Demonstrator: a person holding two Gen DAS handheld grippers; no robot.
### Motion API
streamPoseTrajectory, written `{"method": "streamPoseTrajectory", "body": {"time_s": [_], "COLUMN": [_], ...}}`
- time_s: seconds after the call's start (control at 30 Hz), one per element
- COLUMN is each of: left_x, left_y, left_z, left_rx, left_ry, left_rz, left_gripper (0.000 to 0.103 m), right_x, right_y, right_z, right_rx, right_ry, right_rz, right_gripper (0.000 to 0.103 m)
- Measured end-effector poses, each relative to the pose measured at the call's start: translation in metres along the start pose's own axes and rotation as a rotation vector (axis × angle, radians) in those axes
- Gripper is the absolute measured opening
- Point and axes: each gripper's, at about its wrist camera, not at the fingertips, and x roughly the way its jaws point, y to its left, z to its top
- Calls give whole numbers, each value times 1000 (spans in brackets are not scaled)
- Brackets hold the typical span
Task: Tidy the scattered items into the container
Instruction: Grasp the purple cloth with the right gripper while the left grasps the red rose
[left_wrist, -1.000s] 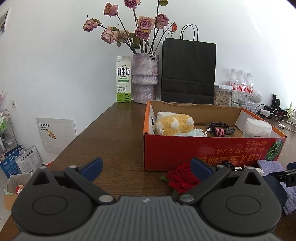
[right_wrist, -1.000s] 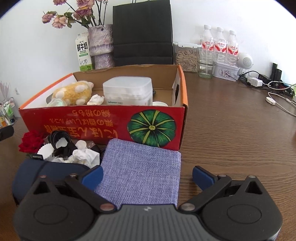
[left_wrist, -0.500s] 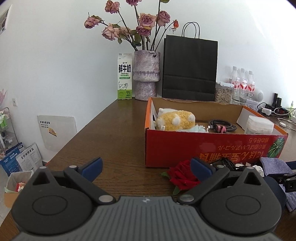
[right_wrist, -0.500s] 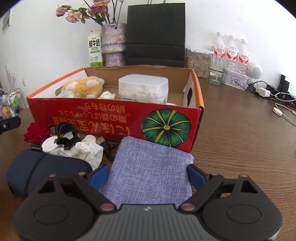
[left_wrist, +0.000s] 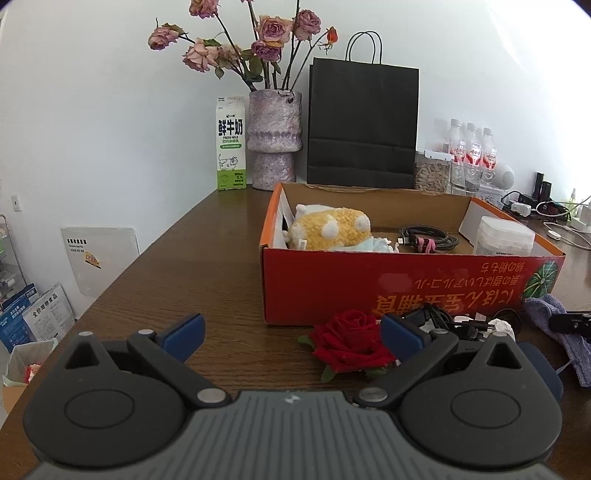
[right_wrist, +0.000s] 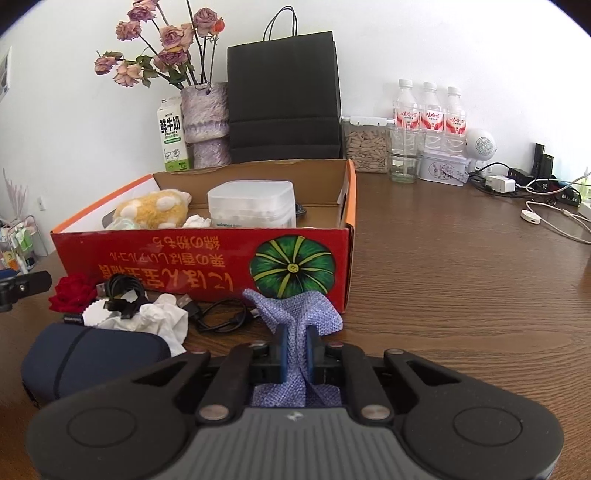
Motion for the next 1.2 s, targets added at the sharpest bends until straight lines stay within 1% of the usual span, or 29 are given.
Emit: {"method": "streamPoseTrajectory", "body": {"time_s": [0.1,0.2,0.27,0.37,0.43,0.47,0.5,0.53,0.6,0.93,1.1,1.2], "left_x": [9,20,25,28,29,30,32,33,31,23,19,16], "left_y": [-5,-7,-8,-12,-15,-15,-16,-16,-14,-10,-8,-6], "left_z": [1,2,3,4,4,3,3,2,2,2,3,4], "left_rx": [-4,-25,-36,-31,-21,-18,-18,-23,-35,-57,-59,-54], "left_ry": [41,90,105,108,112,117,127,136,131,104,94,79], "left_rz": [-33,-38,-48,-56,-54,-56,-59,-60,-76,-77,-47,-37], "left_gripper": [103,103,103,97,85,71,50,44,38,38,38,38], "right_x": [1,2,2,3,4,4,4,4,4,4,4,3], "right_y": [-3,-3,-2,-2,-2,-2,-2,-2,-2,-2,-1,-3], "right_z": [0,-1,-1,-1,-1,-1,-1,-1,-1,-1,-1,-1], "right_rx": [17,26,27,28,28,28,27,27,26,24,23,35], "right_ry": [3,7,9,12,17,18,18,18,18,22,20,14], "right_rz": [8,18,20,23,31,33,32,32,32,35,34,50], "right_gripper": [9,9,9,9,10,10,10,10,10,10,10,10]}}
